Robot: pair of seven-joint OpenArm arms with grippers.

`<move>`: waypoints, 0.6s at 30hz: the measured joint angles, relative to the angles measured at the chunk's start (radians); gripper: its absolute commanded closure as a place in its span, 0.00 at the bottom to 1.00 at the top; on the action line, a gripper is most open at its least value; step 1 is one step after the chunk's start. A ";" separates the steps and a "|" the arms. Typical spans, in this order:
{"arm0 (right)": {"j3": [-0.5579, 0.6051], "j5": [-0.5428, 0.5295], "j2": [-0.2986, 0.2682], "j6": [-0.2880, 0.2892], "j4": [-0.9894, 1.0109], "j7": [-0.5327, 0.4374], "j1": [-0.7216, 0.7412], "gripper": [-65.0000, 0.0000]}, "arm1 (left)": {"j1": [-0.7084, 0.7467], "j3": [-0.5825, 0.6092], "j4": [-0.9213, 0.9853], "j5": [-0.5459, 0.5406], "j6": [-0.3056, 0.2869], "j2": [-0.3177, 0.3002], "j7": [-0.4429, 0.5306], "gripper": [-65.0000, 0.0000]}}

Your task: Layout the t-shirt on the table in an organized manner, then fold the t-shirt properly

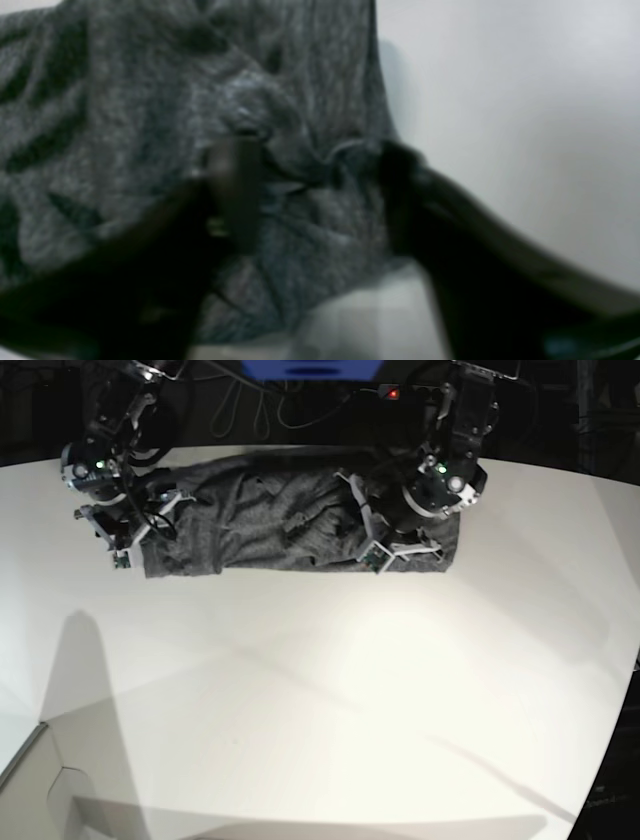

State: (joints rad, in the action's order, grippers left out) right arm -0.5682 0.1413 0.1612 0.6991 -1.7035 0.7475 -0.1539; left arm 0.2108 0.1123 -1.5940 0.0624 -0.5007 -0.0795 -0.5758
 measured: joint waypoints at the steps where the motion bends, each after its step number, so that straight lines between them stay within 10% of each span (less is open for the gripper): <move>1: 0.000 0.000 0.000 0.000 0.000 0.000 0.000 0.74 | 0.000 0.000 0.000 0.000 0.000 0.002 0.000 0.65; 5: 0.000 0.000 0.000 0.000 0.000 0.000 0.001 1.00 | 0.002 0.000 -0.004 0.000 0.000 0.005 -0.003 0.65; 18: 0.109 0.013 -0.003 0.000 -0.278 0.016 -0.049 1.00 | 0.012 0.000 -0.227 0.023 -0.005 0.005 -0.063 0.65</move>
State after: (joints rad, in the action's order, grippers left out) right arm -0.4595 0.1543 0.1577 0.6991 -1.9812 0.7639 -0.2031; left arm 0.2230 0.1123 -1.8206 0.0849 -0.5053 -0.0750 -0.6392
